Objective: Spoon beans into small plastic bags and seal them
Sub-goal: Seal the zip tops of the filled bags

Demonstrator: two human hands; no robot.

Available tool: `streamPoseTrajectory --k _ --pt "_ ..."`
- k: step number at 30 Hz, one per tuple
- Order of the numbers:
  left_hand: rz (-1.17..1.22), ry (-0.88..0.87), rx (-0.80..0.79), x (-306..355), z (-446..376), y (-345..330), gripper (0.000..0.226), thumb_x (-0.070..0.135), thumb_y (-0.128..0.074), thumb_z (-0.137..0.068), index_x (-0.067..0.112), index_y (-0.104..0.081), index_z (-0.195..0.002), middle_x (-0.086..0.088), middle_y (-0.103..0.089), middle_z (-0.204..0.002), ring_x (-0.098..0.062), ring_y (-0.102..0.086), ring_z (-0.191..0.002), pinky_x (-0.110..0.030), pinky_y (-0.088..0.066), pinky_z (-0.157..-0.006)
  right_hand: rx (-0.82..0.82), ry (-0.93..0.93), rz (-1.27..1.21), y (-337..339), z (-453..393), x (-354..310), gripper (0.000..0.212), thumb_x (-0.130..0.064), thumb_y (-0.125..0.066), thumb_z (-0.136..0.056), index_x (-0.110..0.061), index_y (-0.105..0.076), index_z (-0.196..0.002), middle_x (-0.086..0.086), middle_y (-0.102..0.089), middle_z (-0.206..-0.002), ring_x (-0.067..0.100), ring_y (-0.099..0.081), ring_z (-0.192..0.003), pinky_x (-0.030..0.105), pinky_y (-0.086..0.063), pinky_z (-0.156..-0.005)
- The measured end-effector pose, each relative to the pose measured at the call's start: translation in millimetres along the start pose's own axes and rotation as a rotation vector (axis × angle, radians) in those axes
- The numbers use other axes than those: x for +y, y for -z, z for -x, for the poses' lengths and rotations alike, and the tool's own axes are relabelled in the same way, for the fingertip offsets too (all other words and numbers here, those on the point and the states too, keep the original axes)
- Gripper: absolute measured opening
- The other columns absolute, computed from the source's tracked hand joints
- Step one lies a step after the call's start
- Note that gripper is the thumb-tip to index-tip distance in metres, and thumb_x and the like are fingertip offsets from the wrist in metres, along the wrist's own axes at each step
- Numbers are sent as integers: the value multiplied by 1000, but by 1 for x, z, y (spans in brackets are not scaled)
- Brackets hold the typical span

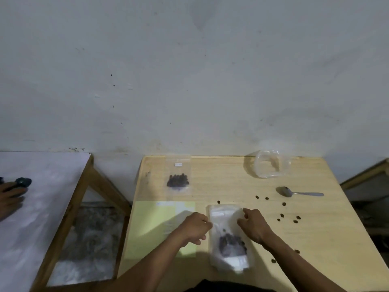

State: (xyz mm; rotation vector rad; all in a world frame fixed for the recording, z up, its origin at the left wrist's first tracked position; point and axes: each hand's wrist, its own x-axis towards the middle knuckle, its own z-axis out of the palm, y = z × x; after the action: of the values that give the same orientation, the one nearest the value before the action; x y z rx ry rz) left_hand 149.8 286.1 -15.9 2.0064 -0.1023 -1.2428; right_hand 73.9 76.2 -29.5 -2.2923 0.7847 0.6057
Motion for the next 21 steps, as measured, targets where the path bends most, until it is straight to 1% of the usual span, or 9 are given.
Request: streamPoseTrajectory --k 3,5,7,9,11,14,16,19,21 --pt "-28 -23 25 -4 7 -14 43 31 -49 -92 19 -50 -133 -4 -64 -110 -18 -62 -85 -28 -54 -64 -1 28 87 -6 21 -9 36 -37 -50 -83 -11 -58 -107 14 -61 -101 32 -57 -98 41 -50 -88" --pt "-76 -58 79 -7 10 -20 45 32 -51 -92 19 -48 -135 -2 -62 -115 -19 -60 -94 -25 -47 -69 76 62 71 -7 31 -14 33 -32 -53 -90 -15 -55 -118 12 -59 -111 29 -53 -107 38 -44 -95" --pt "-96 -103 172 -10 14 -24 29 29 -52 -92 21 -53 -120 1 -59 -113 -16 -58 -95 -26 -45 -76 180 60 -125 -6 43 -20 36 -31 -57 -92 -15 -54 -123 10 -61 -113 26 -57 -104 37 -46 -92" --pt "-43 -167 279 -13 18 -26 7 24 -51 -94 21 -51 -100 4 -59 -94 -12 -56 -80 -29 -45 -73 207 44 -372 -4 51 -26 19 -28 -58 -94 -14 -57 -107 8 -67 -97 21 -64 -85 36 -51 -78" --pt "20 -249 362 -16 26 -24 7 22 -49 -97 19 -46 -91 3 -52 -70 -9 -44 -56 -29 -36 -58 181 33 -541 -3 57 -35 12 -24 -57 -95 -12 -57 -94 9 -68 -82 20 -64 -68 37 -52 -68" --pt "140 -318 448 -23 41 -14 9 23 -50 -98 24 -45 -91 -2 -57 -67 -7 -36 -43 -24 -28 -48 91 70 -691 -6 61 -52 16 -20 -56 -97 -5 -58 -93 12 -66 -78 21 -59 -66 32 -49 -61" --pt "229 -349 503 -30 53 -5 9 23 -53 -97 27 -47 -92 -4 -63 -68 -11 -44 -46 -25 -32 -50 6 85 -738 -13 60 -65 19 -20 -54 -98 -1 -57 -97 14 -64 -80 24 -57 -70 34 -49 -63" --pt "334 -355 595 -48 68 12 13 20 -55 -97 31 -50 -93 -7 -71 -75 -32 -58 -60 -29 -40 -52 -109 140 -786 -26 56 -89 25 -26 -52 -99 -3 -61 -95 12 -63 -81 23 -57 -73 35 -51 -68" --pt "366 -327 669 -63 77 28 14 19 -56 -96 32 -52 -94 -7 -72 -75 -36 -62 -65 -31 -42 -54 -139 151 -805 -38 53 -106 30 -29 -49 -101 -5 -65 -98 11 -66 -84 23 -61 -77 33 -53 -70"
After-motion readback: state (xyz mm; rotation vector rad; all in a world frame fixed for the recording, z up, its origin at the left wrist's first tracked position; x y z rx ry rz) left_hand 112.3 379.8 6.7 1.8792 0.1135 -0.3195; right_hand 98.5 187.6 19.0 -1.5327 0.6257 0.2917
